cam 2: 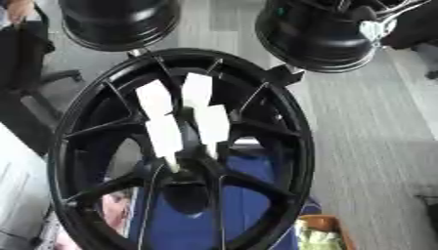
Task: Pull the pin out of the wheel hub.
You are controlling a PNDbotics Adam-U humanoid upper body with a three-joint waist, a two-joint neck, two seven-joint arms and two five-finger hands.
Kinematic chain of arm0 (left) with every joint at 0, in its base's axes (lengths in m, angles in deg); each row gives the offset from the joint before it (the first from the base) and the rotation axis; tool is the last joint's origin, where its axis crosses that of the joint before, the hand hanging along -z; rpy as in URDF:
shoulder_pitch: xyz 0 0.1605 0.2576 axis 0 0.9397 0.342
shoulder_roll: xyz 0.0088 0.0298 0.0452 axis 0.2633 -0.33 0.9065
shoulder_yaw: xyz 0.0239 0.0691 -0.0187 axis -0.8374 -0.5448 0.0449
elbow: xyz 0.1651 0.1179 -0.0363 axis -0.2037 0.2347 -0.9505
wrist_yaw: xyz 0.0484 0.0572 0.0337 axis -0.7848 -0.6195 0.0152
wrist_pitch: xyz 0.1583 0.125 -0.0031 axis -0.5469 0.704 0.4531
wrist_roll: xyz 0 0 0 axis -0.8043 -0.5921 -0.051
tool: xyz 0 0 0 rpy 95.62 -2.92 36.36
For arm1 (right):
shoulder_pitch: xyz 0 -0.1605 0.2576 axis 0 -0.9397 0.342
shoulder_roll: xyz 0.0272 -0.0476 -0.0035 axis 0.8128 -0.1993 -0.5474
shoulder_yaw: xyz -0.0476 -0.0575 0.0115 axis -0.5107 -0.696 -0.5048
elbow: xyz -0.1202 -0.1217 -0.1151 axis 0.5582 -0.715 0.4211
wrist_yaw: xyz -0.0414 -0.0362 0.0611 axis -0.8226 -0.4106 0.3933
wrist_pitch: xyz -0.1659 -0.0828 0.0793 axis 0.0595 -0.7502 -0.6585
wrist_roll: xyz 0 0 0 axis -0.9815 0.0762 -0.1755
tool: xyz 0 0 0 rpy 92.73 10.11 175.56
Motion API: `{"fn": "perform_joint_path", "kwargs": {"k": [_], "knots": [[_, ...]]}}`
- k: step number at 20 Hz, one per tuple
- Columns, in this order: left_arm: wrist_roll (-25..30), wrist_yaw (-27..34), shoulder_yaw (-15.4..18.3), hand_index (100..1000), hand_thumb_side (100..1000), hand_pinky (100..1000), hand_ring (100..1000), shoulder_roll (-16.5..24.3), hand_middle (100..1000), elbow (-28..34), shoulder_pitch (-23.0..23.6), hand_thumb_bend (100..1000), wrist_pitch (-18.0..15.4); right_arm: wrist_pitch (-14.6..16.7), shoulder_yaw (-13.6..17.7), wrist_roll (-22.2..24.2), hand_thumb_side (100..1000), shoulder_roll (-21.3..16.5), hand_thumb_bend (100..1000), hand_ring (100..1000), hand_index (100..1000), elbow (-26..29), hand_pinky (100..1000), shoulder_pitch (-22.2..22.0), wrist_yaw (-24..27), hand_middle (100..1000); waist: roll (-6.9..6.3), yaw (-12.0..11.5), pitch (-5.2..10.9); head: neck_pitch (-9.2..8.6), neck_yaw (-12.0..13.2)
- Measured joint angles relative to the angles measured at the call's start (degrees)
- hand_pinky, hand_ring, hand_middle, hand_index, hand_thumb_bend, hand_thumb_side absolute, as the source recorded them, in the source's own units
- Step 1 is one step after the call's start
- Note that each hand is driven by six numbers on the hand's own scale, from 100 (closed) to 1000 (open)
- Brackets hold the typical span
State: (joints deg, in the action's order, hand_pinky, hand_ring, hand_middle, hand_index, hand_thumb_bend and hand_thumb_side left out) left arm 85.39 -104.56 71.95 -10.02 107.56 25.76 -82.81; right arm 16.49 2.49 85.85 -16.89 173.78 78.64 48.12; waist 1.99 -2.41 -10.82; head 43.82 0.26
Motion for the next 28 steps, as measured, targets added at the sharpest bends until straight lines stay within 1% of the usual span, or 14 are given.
{"fn": "perform_joint_path", "kwargs": {"k": [1, 2, 4, 5, 7, 9, 12, 14, 17, 18, 19, 21, 22, 28], "knots": [[5.1, -1.9, -1.3, 843, 464, 800, 788, 1.1, 747, -2.6, -2.4, 460, -2.8, -0.2, 0.2, -0.2, 311, 0.0, 100, 920, 892, 0.0, 895, -0.4, -0.1, 867, -0.14, 0.0, 0.02, 0.00, 0.0], [9.3, -3.4, -2.4, 843, 464, 800, 788, 1.8, 747, -5.3, -4.5, 460, -5.8, -0.5, 0.4, -0.5, 311, 0.0, 100, 920, 892, 0.0, 895, -0.7, -0.3, 867, -0.18, 0.0, 0.03, 0.00, 0.0], [16.1, -5.6, -4.5, 856, 443, 818, 810, 2.3, 773, -11.0, -8.3, 497, -11.6, -1.0, 1.0, -1.1, 312, 0.0, 100, 919, 891, 0.0, 894, -1.3, -0.8, 866, -0.14, 0.0, 0.06, 0.01, 0.0], [18.7, -6.3, -5.4, 860, 443, 826, 820, 2.4, 777, -13.7, -10.1, 526, -14.2, -1.2, 1.4, -1.5, 316, 0.0, 100, 917, 888, 0.0, 892, -1.5, -1.0, 863, -0.12, 0.0, 0.08, 0.01, 0.0], [22.9, -7.2, -7.3, 859, 445, 829, 824, 1.9, 778, -18.8, -13.5, 555, -18.9, -1.8, 2.4, -2.4, 303, 0.0, 100, 916, 889, 0.0, 892, -1.8, -1.8, 863, -0.13, 0.1, 0.16, 0.01, -0.2], [26.0, -7.7, -9.2, 855, 445, 830, 826, 0.6, 779, -23.6, -16.7, 585, -23.0, -2.3, 3.5, -3.3, 265, 0.0, 100, 915, 890, 0.0, 892, -2.0, -2.7, 860, -0.12, 0.3, 0.17, 0.01, -0.3], [25.7, -8.4, -12.0, 862, 425, 838, 837, -2.3, 790, -30.5, -20.2, 621, -24.4, -2.9, 4.6, -4.5, 241, 0.0, 100, 912, 889, 0.0, 892, -1.8, -3.2, 857, -0.12, 0.5, 0.17, 0.01, -0.3], [25.2, -9.4, -13.6, 881, 407, 846, 849, -4.4, 809, -34.7, -22.3, 670, -24.8, -3.3, 4.9, -5.0, 237, 0.0, 100, 911, 888, 0.0, 892, -1.5, -3.2, 856, -0.12, 0.6, 0.15, 0.01, -0.2], [24.4, -10.5, -15.0, 865, 349, 869, 867, -7.2, 812, -40.3, -24.2, 760, -25.7, -3.6, 5.0, -5.6, 235, 0.2, 100, 910, 887, 0.0, 892, -0.9, -3.2, 854, -0.13, 0.9, -0.16, 0.00, -0.2], [24.0, -11.0, -15.5, 860, 321, 872, 868, -7.9, 809, -41.8, -24.6, 771, -26.1, -3.7, 5.0, -5.7, 225, 0.4, 100, 906, 886, 0.0, 891, -0.8, -3.2, 850, -0.16, 0.9, -0.31, 0.00, -0.1], [23.5, -11.6, -15.8, 859, 286, 873, 868, -8.5, 807, -43.1, -24.9, 781, -26.5, -3.8, 5.0, -5.8, 204, 0.4, 100, 897, 881, 0.0, 888, -0.6, -3.2, 840, -0.20, 1.0, -0.43, 0.00, -0.1], [22.5, -13.3, -16.2, 858, 251, 870, 865, -9.4, 805, -45.2, -25.5, 783, -27.5, -4.4, 5.2, -6.4, 189, 0.4, 100, 895, 879, 0.0, 887, -0.3, -3.4, 837, -0.26, 1.1, -0.53, 0.00, 0.0], [22.0, -14.1, -16.2, 855, 252, 864, 858, -9.8, 800, -46.2, -25.6, 772, -28.0, -4.8, 5.3, -6.9, 192, 0.5, 100, 894, 879, 0.0, 887, -0.1, -3.6, 837, -0.29, 1.2, -0.54, 0.00, 0.0], [20.4, -16.5, -16.1, 854, 254, 861, 855, -11.9, 799, -51.2, -25.8, 787, -29.7, -8.1, 6.1, -9.8, 116, 1.1, 100, 888, 880, 0.0, 887, 0.8, -6.2, 834, -0.26, 1.3, -0.56, 0.00, 0.0]]}}
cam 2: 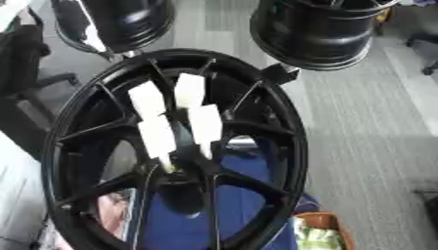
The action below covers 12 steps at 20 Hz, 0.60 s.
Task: Pull the pin out of the wheel hub.
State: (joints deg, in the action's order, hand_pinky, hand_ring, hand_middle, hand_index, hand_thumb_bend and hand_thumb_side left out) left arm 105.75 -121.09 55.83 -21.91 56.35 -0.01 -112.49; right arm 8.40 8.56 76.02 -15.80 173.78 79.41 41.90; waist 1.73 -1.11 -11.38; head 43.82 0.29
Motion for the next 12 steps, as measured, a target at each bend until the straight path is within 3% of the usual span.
{"fn": "perform_joint_path", "kwargs": {"k": [5, 12], "knots": [[-1.3, -1.5, -0.1, 865, 287, 857, 853, -1.1, 797, -2.5, 0.0, 810, -1.3, -2.4, 0.2, -1.8, 115, 0.7, 100, 887, 880, 0.0, 887, 0.6, -1.7, 833, -0.03, 0.2, 0.01, 0.00, 0.0], [-2.5, -2.5, -1.7, 848, 283, 853, 848, -1.8, 787, -4.3, 0.3, 818, -2.5, -2.9, 0.4, -2.2, 100, 0.8, 100, 884, 879, 0.0, 887, 0.6, -2.5, 830, -0.07, 0.6, 0.03, -0.01, 0.0]]}}
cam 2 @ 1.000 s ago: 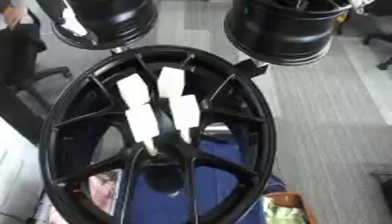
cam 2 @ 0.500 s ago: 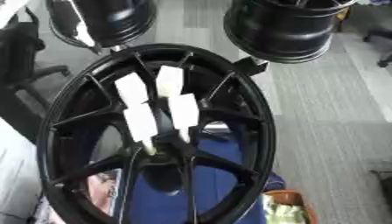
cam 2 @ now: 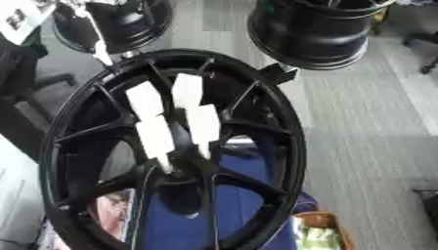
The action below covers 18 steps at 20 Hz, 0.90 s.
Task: Pull the pin out of the wheel hub.
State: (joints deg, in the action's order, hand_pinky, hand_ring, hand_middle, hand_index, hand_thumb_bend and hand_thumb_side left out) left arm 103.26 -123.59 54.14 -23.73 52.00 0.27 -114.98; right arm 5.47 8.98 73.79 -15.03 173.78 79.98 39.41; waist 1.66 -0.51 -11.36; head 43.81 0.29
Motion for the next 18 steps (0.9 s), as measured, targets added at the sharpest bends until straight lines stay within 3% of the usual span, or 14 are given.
{"fn": "perform_joint_path", "kwargs": {"k": [14, 18], "knots": [[-0.5, -0.2, 0.2, 864, 282, 849, 845, -0.2, 788, -2.0, 0.8, 816, -0.5, -1.6, 1.9, -1.0, 100, 0.0, 100, 881, 878, 0.0, 889, -1.0, -0.9, 827, -0.16, 0.3, -0.01, 0.01, 0.0], [-0.7, 1.2, -0.5, 881, 258, 852, 851, -0.1, 800, 0.7, 0.9, 827, -0.7, -1.3, 1.9, -0.8, 100, 0.0, 100, 881, 878, 0.0, 889, -1.0, -1.0, 828, -0.19, 0.4, -0.01, 0.01, -0.4]]}}
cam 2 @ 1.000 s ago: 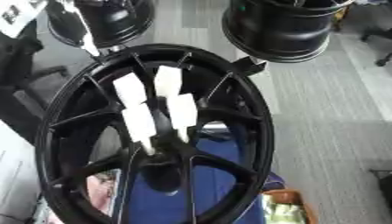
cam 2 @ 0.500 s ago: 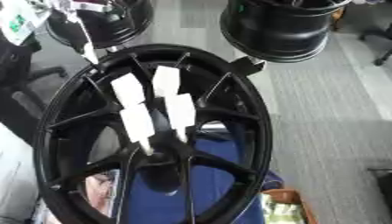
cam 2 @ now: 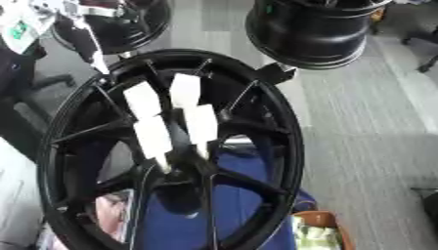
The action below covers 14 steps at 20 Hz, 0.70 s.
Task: Pull the pin out of the wheel hub.
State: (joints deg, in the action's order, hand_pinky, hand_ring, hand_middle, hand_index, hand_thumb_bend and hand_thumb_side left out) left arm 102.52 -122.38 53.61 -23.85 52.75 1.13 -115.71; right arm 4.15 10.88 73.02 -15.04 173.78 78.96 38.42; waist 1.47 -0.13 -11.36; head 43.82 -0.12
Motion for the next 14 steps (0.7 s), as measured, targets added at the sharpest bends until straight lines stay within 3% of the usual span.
{"fn": "perform_joint_path", "kwargs": {"k": [7, 14], "knots": [[1.1, 4.8, -2.3, 862, 269, 846, 842, 2.6, 792, 8.5, 0.8, 809, 1.1, 0.7, -0.1, 0.5, 108, 0.0, 100, 881, 878, 0.0, 889, 0.0, 0.0, 828, -0.27, 0.0, -0.42, 0.01, -1.3], [2.6, 9.1, -3.7, 876, 287, 846, 853, 4.3, 811, 12.6, 1.6, 777, 2.6, 1.0, -0.4, 0.4, 114, 0.0, 100, 881, 878, 0.0, 889, 0.0, -0.1, 829, -0.38, 0.0, -1.07, -0.02, -1.6]]}}
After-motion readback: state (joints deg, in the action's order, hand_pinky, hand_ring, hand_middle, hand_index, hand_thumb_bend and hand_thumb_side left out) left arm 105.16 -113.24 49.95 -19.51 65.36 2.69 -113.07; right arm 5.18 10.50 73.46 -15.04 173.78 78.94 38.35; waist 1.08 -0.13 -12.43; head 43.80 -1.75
